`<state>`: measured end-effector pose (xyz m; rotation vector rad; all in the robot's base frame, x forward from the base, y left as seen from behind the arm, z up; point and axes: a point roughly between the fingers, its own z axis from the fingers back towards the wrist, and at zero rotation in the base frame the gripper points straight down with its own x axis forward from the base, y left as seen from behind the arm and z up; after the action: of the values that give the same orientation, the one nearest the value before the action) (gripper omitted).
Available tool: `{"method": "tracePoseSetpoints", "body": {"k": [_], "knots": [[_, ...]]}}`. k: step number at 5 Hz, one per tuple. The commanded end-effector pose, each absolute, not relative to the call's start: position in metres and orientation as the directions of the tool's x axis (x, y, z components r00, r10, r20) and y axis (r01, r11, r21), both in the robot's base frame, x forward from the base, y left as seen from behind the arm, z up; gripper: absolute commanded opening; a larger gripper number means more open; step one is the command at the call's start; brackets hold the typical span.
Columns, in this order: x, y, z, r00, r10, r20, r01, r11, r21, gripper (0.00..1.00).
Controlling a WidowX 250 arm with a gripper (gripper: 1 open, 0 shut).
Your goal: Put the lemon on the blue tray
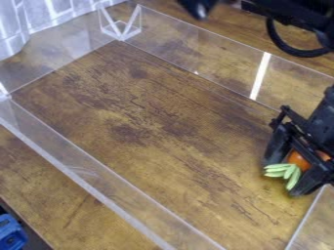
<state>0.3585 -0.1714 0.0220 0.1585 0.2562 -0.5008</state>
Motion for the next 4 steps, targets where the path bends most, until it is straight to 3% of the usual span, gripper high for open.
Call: {"method": "tracePoseSetpoints", "body": {"k": [1,4], "knots": [[0.363,-0.161,0.033,0.858,-0.446,-0.255,0.482,0.870,0.100,0.00],[0.370,-0.148,0.030,0.805,-0.521,-0.284,0.568,0.816,0.113,0.00]]}}
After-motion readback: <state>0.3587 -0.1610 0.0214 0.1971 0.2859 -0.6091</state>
